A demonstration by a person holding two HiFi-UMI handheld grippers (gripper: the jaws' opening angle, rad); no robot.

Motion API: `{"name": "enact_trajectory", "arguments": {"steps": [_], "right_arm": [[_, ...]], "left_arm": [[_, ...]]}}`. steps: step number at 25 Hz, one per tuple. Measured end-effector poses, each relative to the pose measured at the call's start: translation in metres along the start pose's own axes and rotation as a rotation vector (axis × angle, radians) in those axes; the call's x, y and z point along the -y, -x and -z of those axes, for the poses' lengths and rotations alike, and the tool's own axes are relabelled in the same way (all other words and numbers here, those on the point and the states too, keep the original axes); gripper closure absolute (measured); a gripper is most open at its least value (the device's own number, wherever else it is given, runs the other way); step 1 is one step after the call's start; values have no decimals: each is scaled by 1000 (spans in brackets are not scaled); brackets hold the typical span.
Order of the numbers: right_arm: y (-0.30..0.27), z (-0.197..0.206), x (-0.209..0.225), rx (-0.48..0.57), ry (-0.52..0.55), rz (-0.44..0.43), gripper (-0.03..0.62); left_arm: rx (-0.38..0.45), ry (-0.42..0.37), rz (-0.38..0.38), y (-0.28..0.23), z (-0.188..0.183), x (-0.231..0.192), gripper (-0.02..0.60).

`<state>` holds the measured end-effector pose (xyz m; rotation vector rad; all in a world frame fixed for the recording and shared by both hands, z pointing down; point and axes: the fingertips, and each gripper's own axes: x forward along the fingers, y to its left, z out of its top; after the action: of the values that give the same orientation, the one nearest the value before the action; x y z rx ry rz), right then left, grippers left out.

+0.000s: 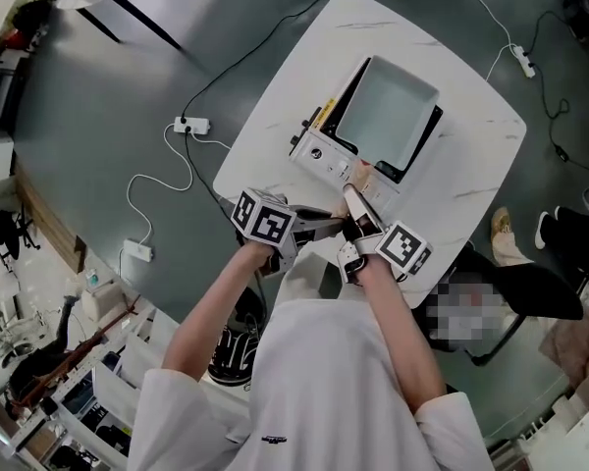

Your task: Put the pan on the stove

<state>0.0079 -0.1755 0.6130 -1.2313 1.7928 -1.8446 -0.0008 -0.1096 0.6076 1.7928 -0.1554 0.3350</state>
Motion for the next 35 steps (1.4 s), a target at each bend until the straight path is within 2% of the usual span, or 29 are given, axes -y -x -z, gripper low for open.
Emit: {"name": "enact_trajectory", "arguments": {"steps": [12,15,17,23,25,27,30,35], "right_arm": [[1,-1,-1,21,21,3,473],[2,0,-5,13,26,-6,448],[4,-1,-8,11,27,-12,421],[12,-4,-13,25,40,-8,399],[16,-7,-13,34,44,-7,389],[22,-9,-14,40,46,-2,378],[33,-12,-22,52,71,-6,378],[56,-24,-38,80,156,-7,372]], "left_arm": [[53,45,20,2,-2,2,489],[63,13,-4,3,-2,3,475],[58,-15,-11,3,-1,6,423],[64,-6,-8,9,0,11,434],[78,-14,-27,11,-1,11,413],[91,-26,-48,13,-1,13,334],[116,-73,-96,18,0,18,314],[218,-181,-244,36,-6,31,296]]}}
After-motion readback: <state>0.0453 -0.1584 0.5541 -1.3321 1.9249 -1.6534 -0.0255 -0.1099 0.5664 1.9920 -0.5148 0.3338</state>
